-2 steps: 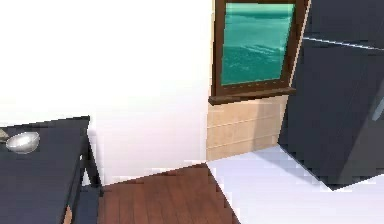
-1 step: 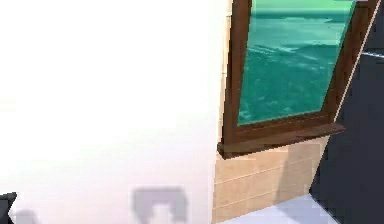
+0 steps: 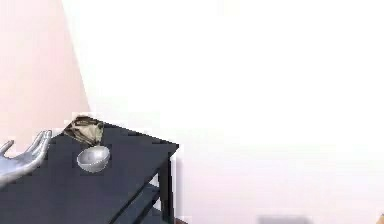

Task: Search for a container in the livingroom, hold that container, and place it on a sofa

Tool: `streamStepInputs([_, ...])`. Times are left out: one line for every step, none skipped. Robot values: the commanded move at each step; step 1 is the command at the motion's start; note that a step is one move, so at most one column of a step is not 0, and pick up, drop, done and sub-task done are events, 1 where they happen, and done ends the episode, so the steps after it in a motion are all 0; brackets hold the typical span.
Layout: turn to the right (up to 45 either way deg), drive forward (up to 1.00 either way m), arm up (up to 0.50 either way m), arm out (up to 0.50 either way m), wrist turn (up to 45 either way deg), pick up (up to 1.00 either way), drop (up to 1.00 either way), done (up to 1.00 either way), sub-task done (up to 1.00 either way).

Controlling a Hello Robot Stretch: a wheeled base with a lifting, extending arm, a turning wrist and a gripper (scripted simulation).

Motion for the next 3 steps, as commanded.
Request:
streamStepInputs([-45.0,0.0,0.0,0.0,0.0,0.0,0.0,0.0,0.0])
streamStepInputs([-45.0,0.0,0.0,0.0,0.0,0.0,0.0,0.0,0.0])
streamStepInputs([-27.0,0.0,0.0,0.0,0.0,0.0,0.0,0.0,0.0])
